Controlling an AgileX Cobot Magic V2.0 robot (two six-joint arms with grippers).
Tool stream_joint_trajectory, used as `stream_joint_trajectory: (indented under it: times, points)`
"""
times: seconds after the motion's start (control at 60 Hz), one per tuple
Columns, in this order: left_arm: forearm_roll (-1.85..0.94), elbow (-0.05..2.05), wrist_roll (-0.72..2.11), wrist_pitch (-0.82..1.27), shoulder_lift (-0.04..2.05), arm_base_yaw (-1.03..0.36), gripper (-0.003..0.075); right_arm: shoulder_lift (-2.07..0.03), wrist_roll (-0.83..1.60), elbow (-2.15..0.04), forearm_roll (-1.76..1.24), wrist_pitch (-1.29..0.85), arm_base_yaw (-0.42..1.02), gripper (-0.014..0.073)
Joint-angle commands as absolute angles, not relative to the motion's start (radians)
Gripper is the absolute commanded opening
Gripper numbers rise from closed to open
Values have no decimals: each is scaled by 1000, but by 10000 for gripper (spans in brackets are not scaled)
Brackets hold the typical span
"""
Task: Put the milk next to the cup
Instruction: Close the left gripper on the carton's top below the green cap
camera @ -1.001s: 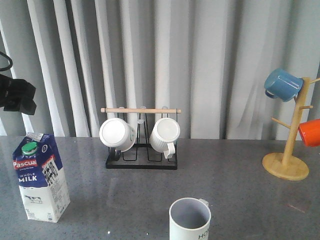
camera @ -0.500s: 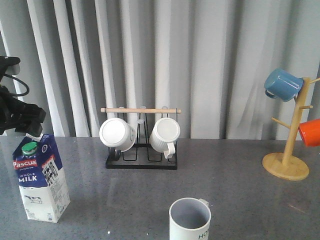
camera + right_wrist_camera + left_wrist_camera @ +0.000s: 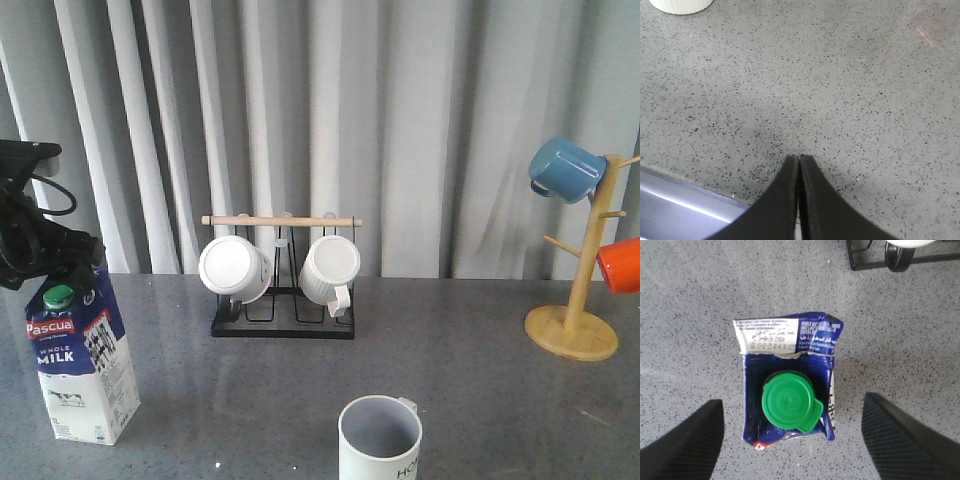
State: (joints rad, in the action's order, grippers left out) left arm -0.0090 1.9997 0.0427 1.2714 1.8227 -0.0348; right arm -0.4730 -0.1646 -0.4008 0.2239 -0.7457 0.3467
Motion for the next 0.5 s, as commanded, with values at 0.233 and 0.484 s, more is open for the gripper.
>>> stream_joint_trajectory:
  times: [0.233,0.484]
  points:
    - [-14,2018,61,1252,1832,-34,549,-477,-163,-427,244,-691,345,-8]
    - [5,2018,61,1252,1877,-34,549,-477,-163,-427,244,-692,345,-8]
